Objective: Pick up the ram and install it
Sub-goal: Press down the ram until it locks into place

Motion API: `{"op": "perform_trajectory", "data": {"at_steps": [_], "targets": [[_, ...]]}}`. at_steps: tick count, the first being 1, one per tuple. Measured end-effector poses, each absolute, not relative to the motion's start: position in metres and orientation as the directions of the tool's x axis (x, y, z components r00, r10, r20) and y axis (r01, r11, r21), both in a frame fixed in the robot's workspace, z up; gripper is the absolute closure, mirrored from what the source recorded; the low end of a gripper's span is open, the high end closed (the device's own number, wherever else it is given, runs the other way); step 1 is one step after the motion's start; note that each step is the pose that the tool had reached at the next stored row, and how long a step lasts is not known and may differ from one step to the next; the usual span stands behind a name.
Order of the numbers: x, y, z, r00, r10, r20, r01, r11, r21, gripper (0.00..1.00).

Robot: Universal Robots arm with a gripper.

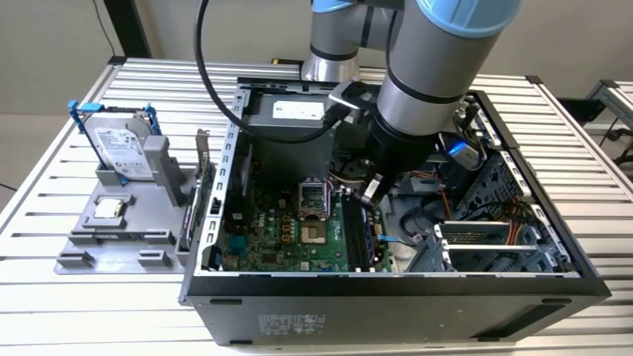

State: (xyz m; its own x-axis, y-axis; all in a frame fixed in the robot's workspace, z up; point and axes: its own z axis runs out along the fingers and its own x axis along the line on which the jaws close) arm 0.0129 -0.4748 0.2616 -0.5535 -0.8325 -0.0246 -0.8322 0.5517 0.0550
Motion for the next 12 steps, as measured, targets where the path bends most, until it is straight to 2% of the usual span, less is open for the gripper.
{"op": "perform_trajectory", "data": {"at_steps": [12], "targets": [[0.0143,-0.4748,0.2617,-0.410,-0.912,-0.024,-0.911,0.409,0.055,1.00]]}}
